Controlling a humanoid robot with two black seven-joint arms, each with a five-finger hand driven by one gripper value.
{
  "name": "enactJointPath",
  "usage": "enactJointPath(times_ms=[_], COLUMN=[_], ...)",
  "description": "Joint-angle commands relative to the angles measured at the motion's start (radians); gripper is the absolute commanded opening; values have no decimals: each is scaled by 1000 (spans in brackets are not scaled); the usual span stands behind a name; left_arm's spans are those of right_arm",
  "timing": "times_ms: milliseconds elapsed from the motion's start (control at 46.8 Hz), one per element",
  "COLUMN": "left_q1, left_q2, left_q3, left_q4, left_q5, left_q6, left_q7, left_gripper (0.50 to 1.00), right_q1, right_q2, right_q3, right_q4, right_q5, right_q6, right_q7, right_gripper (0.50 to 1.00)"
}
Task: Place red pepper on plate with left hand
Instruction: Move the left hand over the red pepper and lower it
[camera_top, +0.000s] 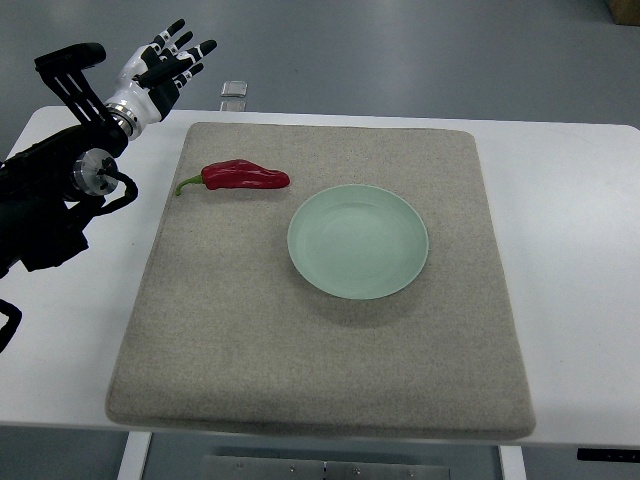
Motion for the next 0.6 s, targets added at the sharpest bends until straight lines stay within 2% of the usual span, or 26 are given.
enactJointPath(times_ms=[0, 235, 576], left_q1=[-12, -37, -48], left_q2=[16, 85, 114], left_q3=[12, 13, 13], left_q4=[-8, -101, -180], left_q5=[90, 354, 883], left_q6=[0, 9, 6], left_q7=[0, -2, -3], left_gripper=[996, 996, 996], right_q1=[0, 0, 0], right_q2=[0, 0, 0], right_q3=[0, 0, 0], right_q4=[0, 0, 0], right_q5=[0, 0, 0], right_q6=[0, 0, 0], right_q7=[0, 0, 0], right_gripper=[932, 932, 932])
